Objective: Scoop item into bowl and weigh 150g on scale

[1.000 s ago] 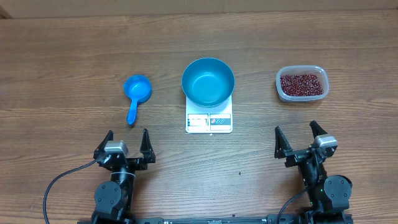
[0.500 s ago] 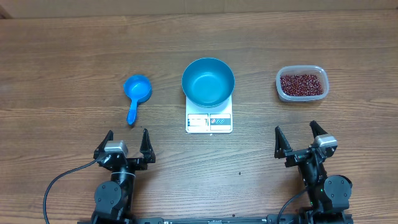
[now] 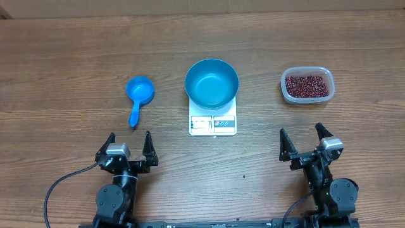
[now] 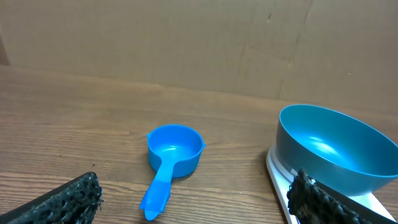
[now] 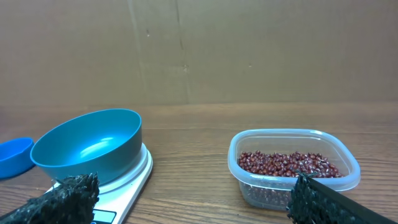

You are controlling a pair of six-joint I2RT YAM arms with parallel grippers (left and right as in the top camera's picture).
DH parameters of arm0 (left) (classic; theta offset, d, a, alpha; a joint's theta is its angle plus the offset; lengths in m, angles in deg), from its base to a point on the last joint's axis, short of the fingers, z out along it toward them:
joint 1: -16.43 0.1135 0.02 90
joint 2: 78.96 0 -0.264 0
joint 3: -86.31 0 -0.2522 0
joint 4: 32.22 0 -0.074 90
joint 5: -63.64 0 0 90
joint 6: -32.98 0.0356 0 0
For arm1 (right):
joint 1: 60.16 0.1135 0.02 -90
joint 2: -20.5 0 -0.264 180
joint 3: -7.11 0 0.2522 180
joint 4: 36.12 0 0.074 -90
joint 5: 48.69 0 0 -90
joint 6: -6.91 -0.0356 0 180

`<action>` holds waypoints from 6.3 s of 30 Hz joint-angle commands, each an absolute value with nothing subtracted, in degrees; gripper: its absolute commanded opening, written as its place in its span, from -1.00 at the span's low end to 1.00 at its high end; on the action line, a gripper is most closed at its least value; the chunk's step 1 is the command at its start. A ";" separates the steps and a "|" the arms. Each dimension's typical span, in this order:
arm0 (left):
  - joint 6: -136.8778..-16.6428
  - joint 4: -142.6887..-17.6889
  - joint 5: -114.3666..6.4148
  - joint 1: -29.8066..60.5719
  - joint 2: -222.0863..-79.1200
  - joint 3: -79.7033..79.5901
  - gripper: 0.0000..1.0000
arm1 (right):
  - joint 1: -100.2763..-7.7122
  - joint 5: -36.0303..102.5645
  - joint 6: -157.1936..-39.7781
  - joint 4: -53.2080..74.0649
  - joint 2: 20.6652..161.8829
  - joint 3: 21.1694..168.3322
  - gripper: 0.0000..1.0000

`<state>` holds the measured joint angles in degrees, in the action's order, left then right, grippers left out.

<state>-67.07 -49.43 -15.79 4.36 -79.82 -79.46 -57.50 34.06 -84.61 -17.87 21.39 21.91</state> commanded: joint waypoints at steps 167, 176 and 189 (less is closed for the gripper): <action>-59.20 -84.44 -33.89 17.10 -180.12 -16.93 0.10 | -57.57 34.15 -84.52 -18.17 20.67 21.34 1.00; -61.12 -79.92 -32.03 17.10 -180.12 -16.93 0.04 | -57.57 34.15 -84.52 -18.17 20.67 21.34 1.00; -61.95 -79.02 -32.10 17.10 -180.16 -16.95 -0.16 | -57.57 34.15 -84.52 -18.17 20.67 21.34 1.00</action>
<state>-61.41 -78.71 -32.73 17.25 -180.01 -16.76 -57.50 34.06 -84.58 -17.91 21.30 21.91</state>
